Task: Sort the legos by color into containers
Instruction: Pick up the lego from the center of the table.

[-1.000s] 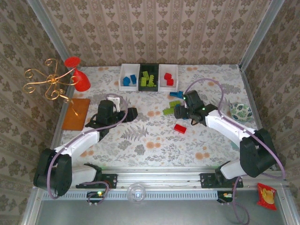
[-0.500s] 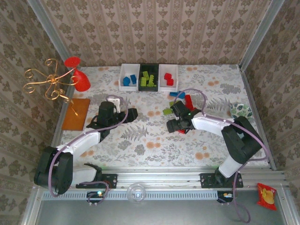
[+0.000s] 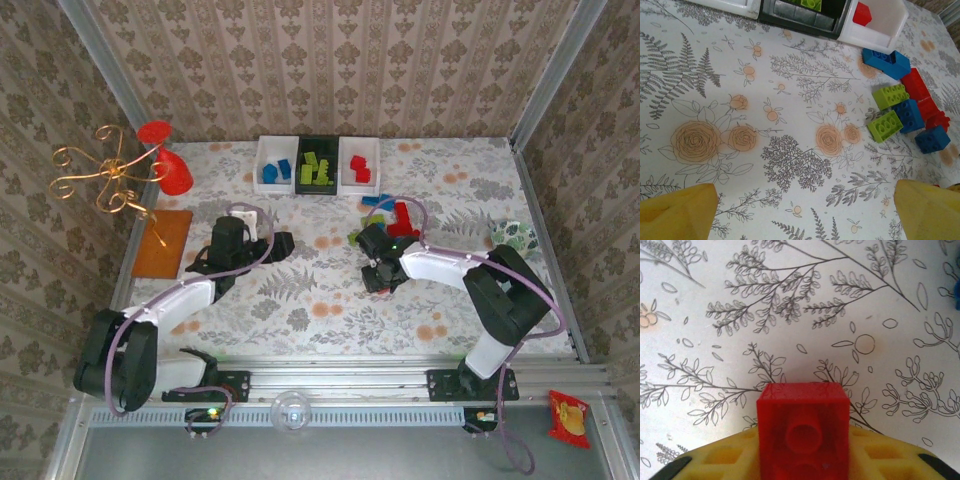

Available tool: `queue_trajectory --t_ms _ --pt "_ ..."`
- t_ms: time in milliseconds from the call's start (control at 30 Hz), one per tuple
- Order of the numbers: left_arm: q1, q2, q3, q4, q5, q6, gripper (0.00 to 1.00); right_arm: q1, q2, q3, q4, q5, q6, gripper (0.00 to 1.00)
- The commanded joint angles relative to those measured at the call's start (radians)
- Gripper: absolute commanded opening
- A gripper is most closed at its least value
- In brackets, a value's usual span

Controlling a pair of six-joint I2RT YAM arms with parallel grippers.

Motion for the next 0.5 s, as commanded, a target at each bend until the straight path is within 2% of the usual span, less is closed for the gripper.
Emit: queue_trajectory --t_ms 0,100,233,367,467 --pt "-0.005 0.008 0.008 0.011 0.022 0.003 0.92 0.005 -0.034 0.026 -0.032 0.001 0.013 0.34" --pt "-0.005 0.006 0.01 0.01 0.025 0.005 0.92 -0.009 -0.052 0.081 0.026 -0.004 0.003 0.31" --pt "-0.005 0.007 0.012 0.006 0.031 0.014 0.92 -0.082 -0.041 0.163 0.166 -0.071 0.023 0.31" --pt "-0.005 0.036 0.027 0.019 0.098 0.041 0.93 -0.169 0.054 0.291 0.306 -0.096 0.073 0.31" --pt "-0.01 0.076 0.048 0.031 0.167 0.048 0.93 -0.222 0.177 0.438 0.333 -0.089 0.108 0.32"
